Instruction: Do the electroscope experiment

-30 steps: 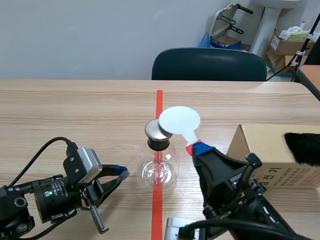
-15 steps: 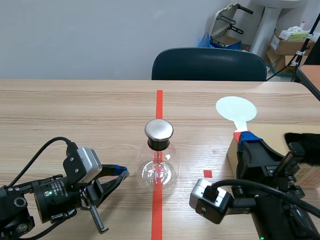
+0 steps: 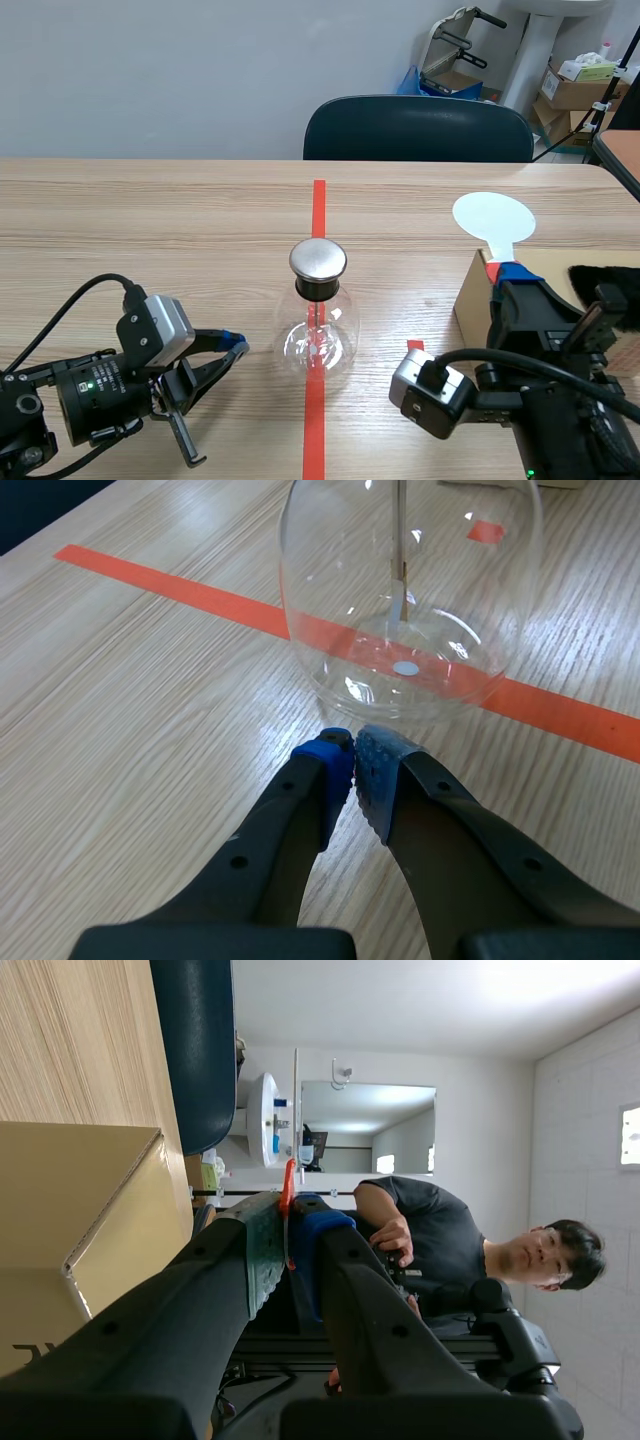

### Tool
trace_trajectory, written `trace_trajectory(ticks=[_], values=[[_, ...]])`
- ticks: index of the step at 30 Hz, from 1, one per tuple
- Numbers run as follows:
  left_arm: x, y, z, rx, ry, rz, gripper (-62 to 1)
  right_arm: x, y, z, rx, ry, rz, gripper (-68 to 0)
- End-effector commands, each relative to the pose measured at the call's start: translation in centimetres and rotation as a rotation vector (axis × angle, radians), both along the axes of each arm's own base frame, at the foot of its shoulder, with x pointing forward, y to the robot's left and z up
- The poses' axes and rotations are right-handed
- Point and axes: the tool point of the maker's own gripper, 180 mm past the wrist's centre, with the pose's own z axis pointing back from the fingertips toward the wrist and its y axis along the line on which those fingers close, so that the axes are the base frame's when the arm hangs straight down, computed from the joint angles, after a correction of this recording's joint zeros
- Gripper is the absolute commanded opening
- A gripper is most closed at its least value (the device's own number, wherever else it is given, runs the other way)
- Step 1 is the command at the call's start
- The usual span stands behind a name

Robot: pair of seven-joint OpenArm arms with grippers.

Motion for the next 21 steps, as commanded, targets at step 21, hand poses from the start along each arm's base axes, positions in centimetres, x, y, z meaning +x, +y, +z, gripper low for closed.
trace_trajectory(ticks=[21], values=[[0.1,-0.3,0.6,-0.028,-0.013,-0.002,-55.4,-3.4,9.1,0.2,-0.051,-0.006,0.560,-66.9]])
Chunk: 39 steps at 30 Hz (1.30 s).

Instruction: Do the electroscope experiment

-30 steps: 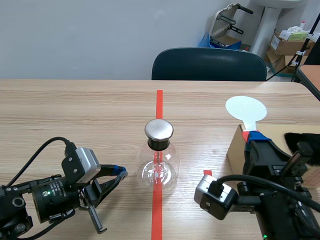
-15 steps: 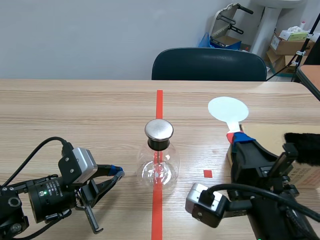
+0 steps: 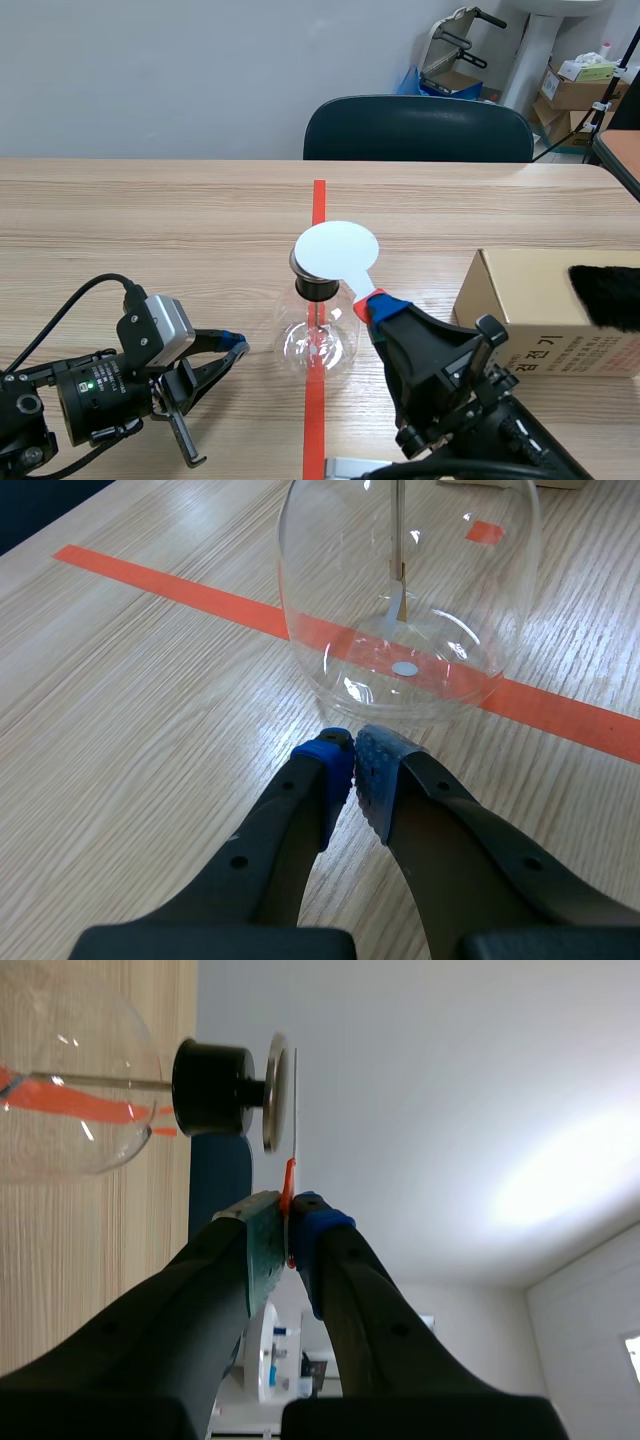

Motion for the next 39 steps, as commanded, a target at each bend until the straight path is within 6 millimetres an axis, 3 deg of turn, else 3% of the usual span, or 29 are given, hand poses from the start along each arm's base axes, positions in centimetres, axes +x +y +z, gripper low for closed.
trace_trajectory(ticks=[1,17,30,39], values=[[0.1,-0.3,0.6,-0.028,-0.014,-0.002,-55.4,0.1,0.1,0.9,0.001,-0.034,0.019,-66.9],[0.1,-0.3,0.6,-0.028,-0.014,-0.002,-55.4,0.0,0.3,0.9,0.000,-0.033,0.029,-66.9],[0.1,-0.3,0.6,-0.028,-0.014,-0.002,-55.4,3.0,-5.3,1.5,0.034,-0.051,-0.326,-66.9],[0.1,-0.3,0.6,-0.028,-0.014,-0.002,-55.4,3.9,-9.3,1.8,0.055,-0.061,-0.554,-66.9]])
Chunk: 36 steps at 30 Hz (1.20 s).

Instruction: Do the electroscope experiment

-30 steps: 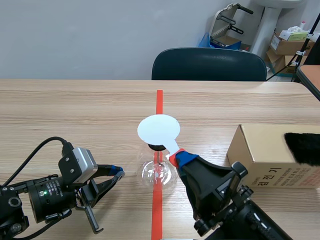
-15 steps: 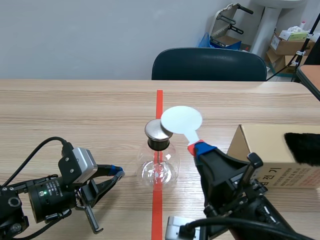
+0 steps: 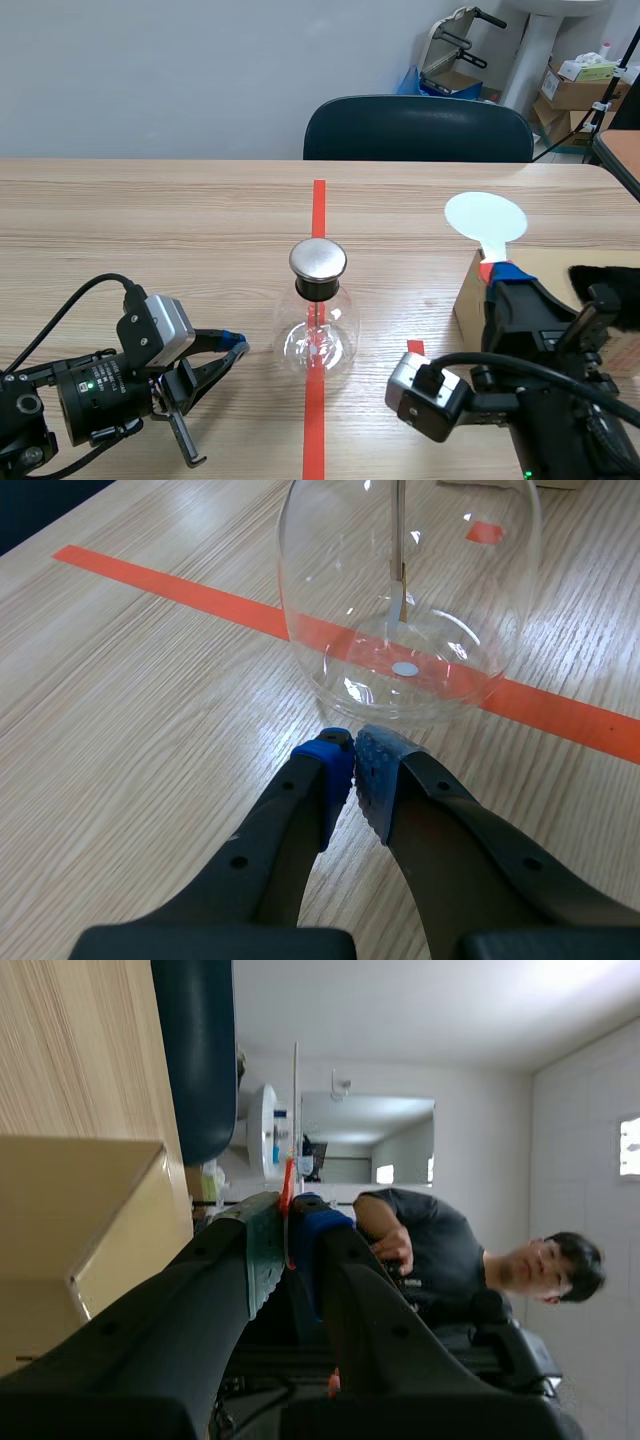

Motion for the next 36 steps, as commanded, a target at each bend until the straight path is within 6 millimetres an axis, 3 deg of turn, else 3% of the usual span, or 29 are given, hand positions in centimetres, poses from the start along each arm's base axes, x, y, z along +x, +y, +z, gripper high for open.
trace_trajectory(ticks=[1,10,27,36], values=[[0.1,-0.3,0.6,-0.028,-0.014,-0.002,-55.4,0.3,-0.4,1.0,0.004,-0.035,-0.012,-66.9],[0.1,-0.3,0.6,-0.028,-0.014,-0.002,-55.4,0.2,-0.1,1.0,0.002,-0.034,0.002,-66.9],[0.1,-0.4,0.6,-0.030,-0.014,-0.002,-55.4,-2.1,7.3,0.4,-0.039,-0.012,0.436,-66.9],[0.1,-0.4,0.6,-0.030,-0.014,-0.002,-55.4,-3.8,9.7,0.1,-0.054,-0.003,0.596,-66.9]])
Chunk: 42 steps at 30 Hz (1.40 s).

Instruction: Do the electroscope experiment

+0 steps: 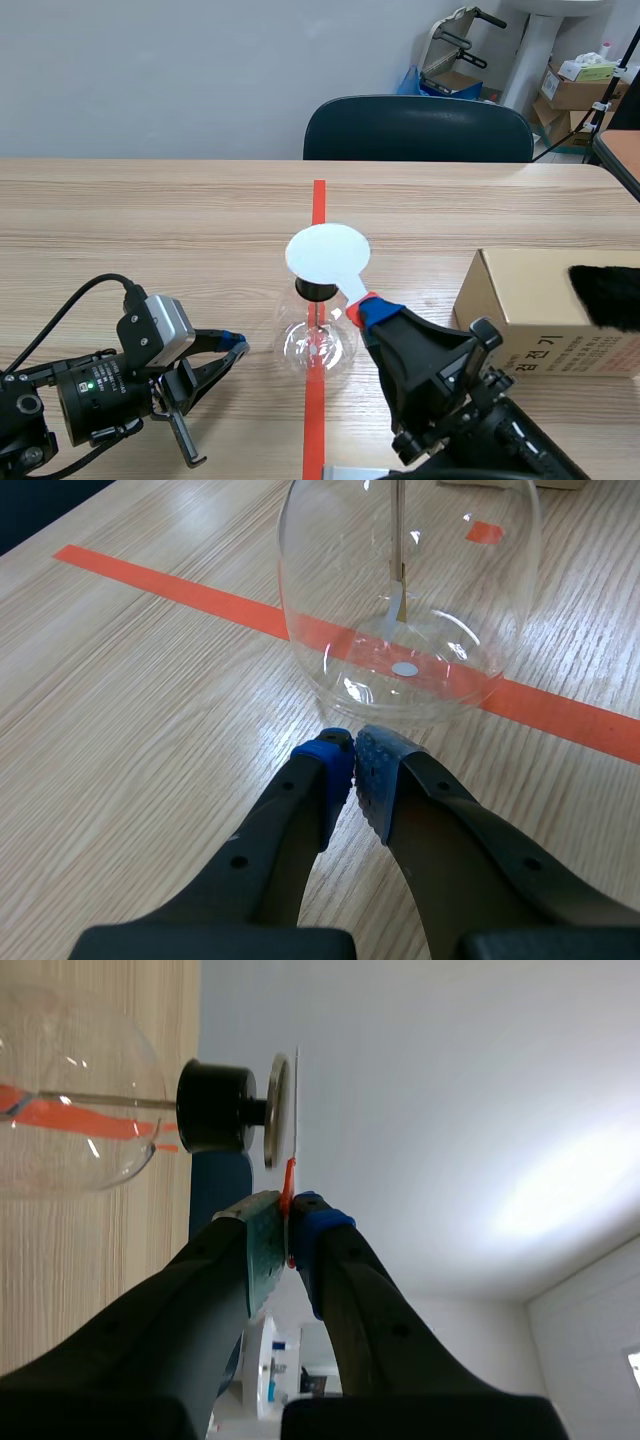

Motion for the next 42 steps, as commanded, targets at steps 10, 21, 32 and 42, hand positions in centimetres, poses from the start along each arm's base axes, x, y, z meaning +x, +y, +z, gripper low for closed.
trace_trajectory(ticks=[10,21,32,42], values=[[0.1,-0.4,0.6,-0.031,-0.014,-0.002,-55.4,-0.1,0.2,0.9,0.000,-0.033,0.028,-66.9],[0.1,-0.4,0.6,-0.030,-0.014,-0.002,-55.4,2.3,-3.2,1.3,0.022,-0.044,-0.206,-66.9],[0.1,-0.4,0.6,-0.030,-0.014,-0.002,-55.4,4.0,-8.4,1.7,0.050,-0.059,-0.505,-66.9],[0.1,-0.4,0.7,-0.031,-0.015,-0.002,-55.3,3.9,-10.1,1.6,0.056,-0.051,-0.600,-66.9]])
